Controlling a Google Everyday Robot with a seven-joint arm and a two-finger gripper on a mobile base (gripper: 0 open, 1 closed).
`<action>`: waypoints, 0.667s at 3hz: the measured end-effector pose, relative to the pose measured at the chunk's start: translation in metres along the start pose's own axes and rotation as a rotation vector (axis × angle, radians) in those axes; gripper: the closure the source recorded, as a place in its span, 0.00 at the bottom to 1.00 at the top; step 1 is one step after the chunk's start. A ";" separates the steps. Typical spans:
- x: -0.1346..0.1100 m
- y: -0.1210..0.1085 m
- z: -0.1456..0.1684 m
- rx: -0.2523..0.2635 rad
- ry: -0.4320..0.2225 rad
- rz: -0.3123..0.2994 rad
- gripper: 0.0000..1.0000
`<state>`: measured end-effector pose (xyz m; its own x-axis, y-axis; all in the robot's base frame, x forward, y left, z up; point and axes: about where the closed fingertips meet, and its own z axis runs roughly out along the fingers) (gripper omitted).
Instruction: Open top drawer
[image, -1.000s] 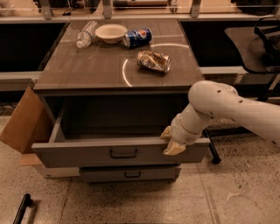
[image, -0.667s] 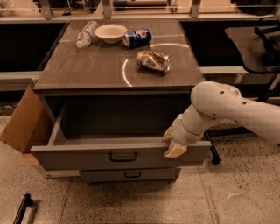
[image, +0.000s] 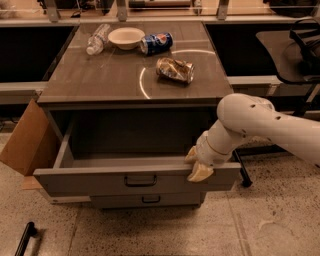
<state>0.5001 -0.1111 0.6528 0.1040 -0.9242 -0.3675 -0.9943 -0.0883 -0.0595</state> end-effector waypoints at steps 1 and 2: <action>0.000 0.001 0.001 -0.003 0.000 -0.001 0.37; -0.001 0.001 0.002 -0.005 0.000 -0.002 0.14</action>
Offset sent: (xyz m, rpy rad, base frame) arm -0.0005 0.0006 -0.0007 -0.0002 0.0017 0.0016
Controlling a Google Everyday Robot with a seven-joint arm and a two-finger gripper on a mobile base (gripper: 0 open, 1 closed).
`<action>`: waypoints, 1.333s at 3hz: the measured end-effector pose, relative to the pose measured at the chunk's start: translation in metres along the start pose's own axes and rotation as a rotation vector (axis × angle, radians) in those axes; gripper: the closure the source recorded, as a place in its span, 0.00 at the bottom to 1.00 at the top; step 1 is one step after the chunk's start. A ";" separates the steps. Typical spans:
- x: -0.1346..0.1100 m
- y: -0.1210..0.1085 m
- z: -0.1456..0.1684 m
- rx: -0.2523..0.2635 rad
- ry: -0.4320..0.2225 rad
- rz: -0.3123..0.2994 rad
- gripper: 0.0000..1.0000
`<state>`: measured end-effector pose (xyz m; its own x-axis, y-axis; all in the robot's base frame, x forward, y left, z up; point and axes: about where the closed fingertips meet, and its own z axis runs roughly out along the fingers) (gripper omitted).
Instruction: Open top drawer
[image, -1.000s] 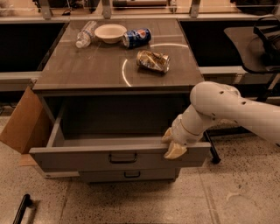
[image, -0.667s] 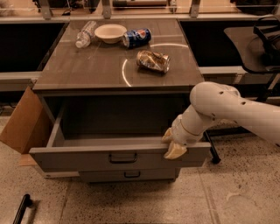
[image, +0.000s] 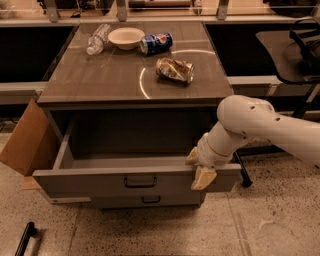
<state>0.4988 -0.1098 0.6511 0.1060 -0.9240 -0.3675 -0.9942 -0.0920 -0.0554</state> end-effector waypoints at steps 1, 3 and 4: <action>0.000 0.000 0.001 -0.002 0.000 -0.001 0.00; 0.001 0.004 -0.064 0.081 0.001 -0.024 0.00; -0.006 0.004 -0.145 0.173 0.037 -0.072 0.00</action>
Offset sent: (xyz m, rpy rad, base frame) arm -0.0028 -0.0203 0.0460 0.0227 -0.0655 0.0005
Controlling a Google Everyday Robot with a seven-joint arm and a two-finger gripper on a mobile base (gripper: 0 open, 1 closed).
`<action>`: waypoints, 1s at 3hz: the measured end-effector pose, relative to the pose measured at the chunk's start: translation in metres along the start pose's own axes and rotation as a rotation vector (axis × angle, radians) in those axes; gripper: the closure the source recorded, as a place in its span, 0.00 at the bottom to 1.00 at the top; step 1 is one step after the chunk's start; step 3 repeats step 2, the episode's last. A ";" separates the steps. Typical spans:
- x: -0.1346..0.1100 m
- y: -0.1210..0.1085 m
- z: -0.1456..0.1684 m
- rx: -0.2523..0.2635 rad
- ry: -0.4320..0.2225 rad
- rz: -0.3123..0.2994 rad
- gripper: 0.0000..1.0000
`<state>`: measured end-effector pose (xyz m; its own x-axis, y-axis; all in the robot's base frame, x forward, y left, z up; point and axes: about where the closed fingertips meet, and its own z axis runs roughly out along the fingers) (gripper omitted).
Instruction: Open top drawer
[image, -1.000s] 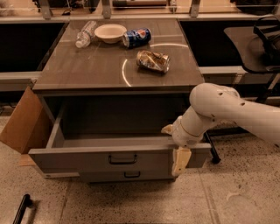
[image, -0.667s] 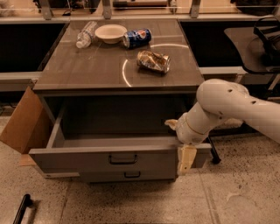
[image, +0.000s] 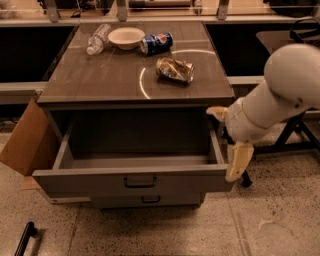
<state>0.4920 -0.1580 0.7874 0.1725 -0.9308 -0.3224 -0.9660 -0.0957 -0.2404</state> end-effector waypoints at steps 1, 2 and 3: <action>-0.006 -0.017 -0.059 0.061 0.030 -0.042 0.00; -0.013 -0.037 -0.116 0.114 0.094 -0.065 0.00; -0.013 -0.037 -0.116 0.114 0.094 -0.065 0.00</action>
Offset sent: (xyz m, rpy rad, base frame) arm 0.0219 -0.0417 0.1969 -0.1569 -0.2164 -0.0200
